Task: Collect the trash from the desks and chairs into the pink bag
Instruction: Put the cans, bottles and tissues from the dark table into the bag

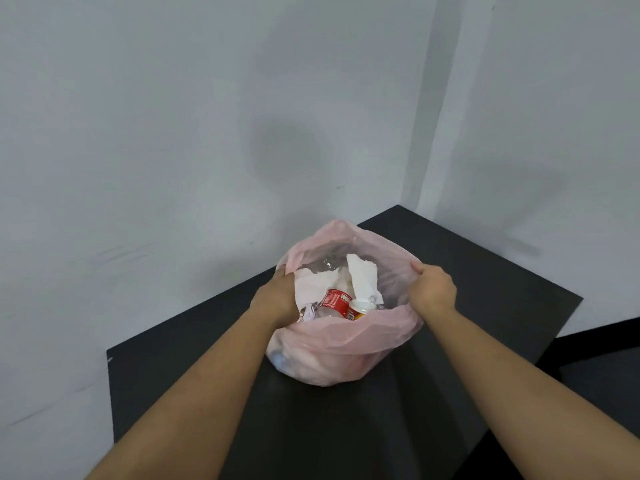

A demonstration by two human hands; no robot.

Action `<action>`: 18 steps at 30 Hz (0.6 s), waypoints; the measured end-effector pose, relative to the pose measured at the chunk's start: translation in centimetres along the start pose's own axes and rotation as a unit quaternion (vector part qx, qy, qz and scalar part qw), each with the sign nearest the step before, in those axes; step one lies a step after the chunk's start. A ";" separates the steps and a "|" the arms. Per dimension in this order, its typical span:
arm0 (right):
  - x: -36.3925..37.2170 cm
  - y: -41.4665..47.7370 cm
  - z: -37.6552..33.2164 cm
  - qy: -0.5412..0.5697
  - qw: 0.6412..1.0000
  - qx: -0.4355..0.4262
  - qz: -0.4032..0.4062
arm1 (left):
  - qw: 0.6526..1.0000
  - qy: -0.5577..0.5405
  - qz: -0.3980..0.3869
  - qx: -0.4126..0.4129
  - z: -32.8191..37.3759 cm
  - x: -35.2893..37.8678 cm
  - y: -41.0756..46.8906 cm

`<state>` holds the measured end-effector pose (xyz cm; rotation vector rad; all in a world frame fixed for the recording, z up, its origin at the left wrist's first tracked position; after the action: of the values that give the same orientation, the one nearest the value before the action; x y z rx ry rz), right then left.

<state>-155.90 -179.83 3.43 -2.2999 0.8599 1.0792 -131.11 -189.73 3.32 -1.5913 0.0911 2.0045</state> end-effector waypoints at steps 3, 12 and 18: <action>-0.9 -0.9 2.9 -0.043 0.999 0.025 -0.010 | 1.000 0.022 -0.019 0.007 1.6 1.3 -0.2; -7.8 -2.8 5.0 -0.053 0.998 -0.021 -0.022 | 0.987 0.146 0.064 -0.028 7.3 -2.6 -4.7; -16.6 -8.2 11.2 -0.057 0.991 0.061 0.106 | 0.965 0.093 0.086 0.230 14.3 -0.2 -9.6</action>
<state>-164.17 -161.42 11.19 -2.0621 1.1103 1.1987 -139.04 -176.17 10.45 -1.4928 0.7350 1.7780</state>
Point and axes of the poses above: each hand's wrist, its own y-axis towards the middle knuckle, its own x-axis out of the palm, z = x × y, the point moved 4 cm from there along y, towards the middle knuckle, and after that the axes turned 7 degrees about -z, right-handed, at the moved point
